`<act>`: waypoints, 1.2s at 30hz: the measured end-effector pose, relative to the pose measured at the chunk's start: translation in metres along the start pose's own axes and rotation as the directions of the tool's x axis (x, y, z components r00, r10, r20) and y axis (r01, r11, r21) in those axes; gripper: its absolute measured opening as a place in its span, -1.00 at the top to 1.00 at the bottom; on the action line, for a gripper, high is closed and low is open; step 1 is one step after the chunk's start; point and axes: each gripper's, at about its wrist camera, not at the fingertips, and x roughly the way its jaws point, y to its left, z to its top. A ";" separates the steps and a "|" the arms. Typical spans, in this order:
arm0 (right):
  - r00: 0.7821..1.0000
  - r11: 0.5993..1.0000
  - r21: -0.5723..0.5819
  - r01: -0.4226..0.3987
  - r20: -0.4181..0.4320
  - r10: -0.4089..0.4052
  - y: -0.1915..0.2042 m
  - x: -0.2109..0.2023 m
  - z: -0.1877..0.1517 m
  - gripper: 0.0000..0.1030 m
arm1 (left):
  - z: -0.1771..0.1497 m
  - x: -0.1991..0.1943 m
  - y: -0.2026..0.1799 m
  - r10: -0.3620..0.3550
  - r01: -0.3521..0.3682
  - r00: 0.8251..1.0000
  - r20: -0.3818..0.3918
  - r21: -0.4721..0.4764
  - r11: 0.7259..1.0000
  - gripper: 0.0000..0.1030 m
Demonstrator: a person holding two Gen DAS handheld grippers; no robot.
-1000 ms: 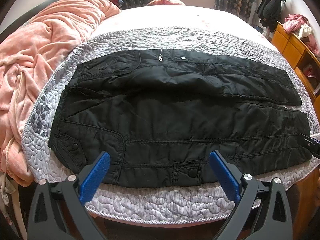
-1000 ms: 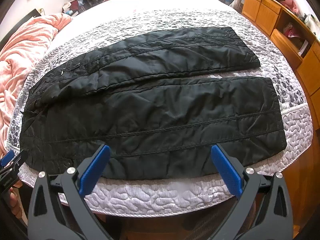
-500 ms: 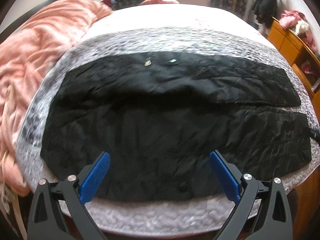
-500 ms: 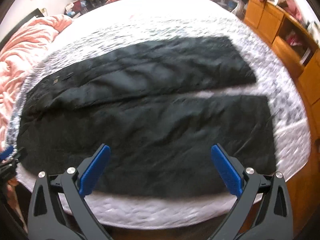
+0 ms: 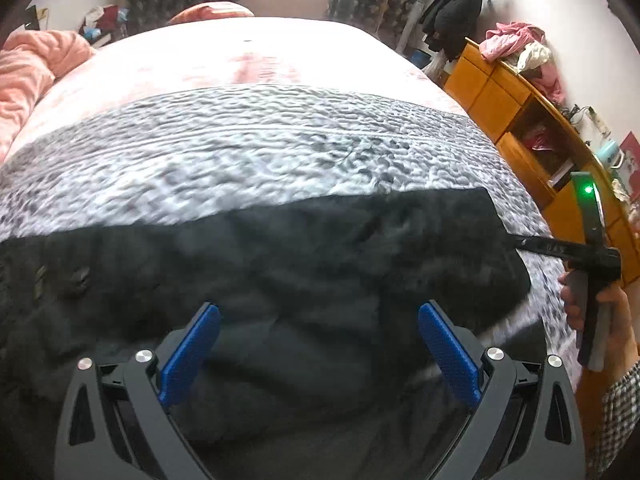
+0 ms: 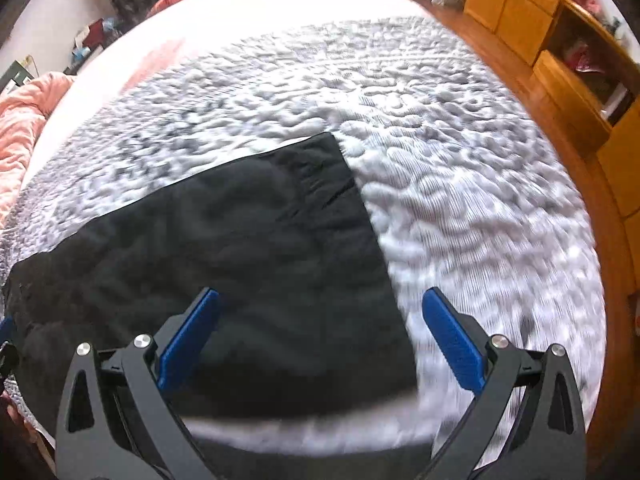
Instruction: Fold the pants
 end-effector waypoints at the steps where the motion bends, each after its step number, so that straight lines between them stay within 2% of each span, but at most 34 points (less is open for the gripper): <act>1: 1.000 1.000 -0.009 0.001 -0.010 -0.001 -0.005 0.011 0.007 -0.95 | 0.006 0.012 -0.007 -0.011 0.011 1.000 -0.009 0.004 1.000 -0.93; 6: 0.998 0.998 -0.022 -0.056 -0.039 0.055 -0.017 0.044 0.023 -0.95 | 0.023 0.053 -0.027 0.000 0.000 0.999 -0.042 0.018 1.000 -0.93; 10: 0.993 0.994 -0.011 -0.104 -0.049 0.104 -0.023 0.057 0.028 -0.96 | 0.029 0.067 -0.025 -0.022 0.021 0.998 -0.064 -0.003 1.000 -0.93; 12: 0.993 0.993 -0.046 -0.111 -0.041 0.109 -0.022 0.053 0.026 -0.82 | 0.031 0.070 -0.022 -0.019 0.021 0.997 -0.071 0.020 1.000 -0.93; 13: 0.994 0.992 -0.064 -0.108 -0.030 0.106 -0.021 0.051 0.025 -0.59 | 0.033 0.072 -0.022 -0.018 0.020 0.997 -0.068 0.029 0.999 -0.93; 14: 0.994 0.990 -0.091 -0.107 -0.020 0.105 -0.019 0.047 0.022 -0.18 | 0.035 0.072 -0.021 -0.017 0.020 0.998 -0.063 0.045 0.999 -0.93; 15: 0.991 0.986 -0.106 -0.131 -0.015 0.130 -0.019 0.044 0.021 -0.02 | 0.036 0.073 -0.021 -0.021 0.024 0.998 -0.060 0.054 0.998 -0.93; 16: 0.990 0.983 -0.120 -0.140 -0.012 0.140 -0.019 0.041 0.019 0.28 | 0.039 0.074 -0.022 -0.023 0.028 0.998 -0.061 0.081 0.996 -0.93; 17: 0.993 0.983 -0.144 -0.116 0.004 0.118 -0.017 0.036 0.016 0.61 | 0.042 0.074 -0.024 -0.029 0.036 0.997 -0.065 0.100 0.994 -0.93; 19: 0.989 0.973 -0.180 -0.145 0.017 0.150 -0.015 0.027 0.012 0.77 | 0.049 0.078 -0.025 -0.056 0.066 0.995 -0.078 0.136 0.989 -0.93; 20: 0.985 0.969 -0.193 -0.157 0.035 0.167 -0.015 0.019 0.010 0.79 | 0.053 0.081 -0.026 -0.072 0.085 0.993 -0.089 0.161 0.983 -0.93; 22: 0.980 0.959 -0.235 -0.159 0.083 0.183 -0.013 0.002 0.005 0.80 | 0.060 0.085 -0.029 -0.059 0.076 0.995 -0.084 0.211 0.974 -0.93; 24: 0.966 0.945 -0.273 -0.180 0.131 0.222 -0.013 -0.017 0.002 0.81 | 0.070 0.091 -0.033 -0.069 0.089 0.994 -0.080 0.284 0.955 -0.93; 28: 0.919 0.904 -0.341 -0.258 0.202 0.339 -0.018 -0.058 -0.005 0.81 | 0.086 0.104 -0.032 -0.156 0.186 0.981 -0.113 0.340 0.922 -0.93; 30: 0.897 0.878 -0.389 -0.278 0.222 0.382 -0.017 -0.076 -0.011 0.81 | 0.093 0.110 -0.032 -0.217 0.257 0.965 -0.148 0.367 0.894 -0.93; 33: 0.882 0.853 -0.442 -0.277 0.235 0.408 -0.015 -0.092 -0.017 0.81 | 0.101 0.120 -0.033 -0.305 0.364 0.929 -0.210 0.367 0.856 -0.93; 36: 0.877 0.839 -0.473 -0.269 0.240 0.416 -0.015 -0.098 -0.021 0.82 | 0.104 0.126 -0.039 -0.354 0.433 0.898 -0.262 0.373 0.821 -0.93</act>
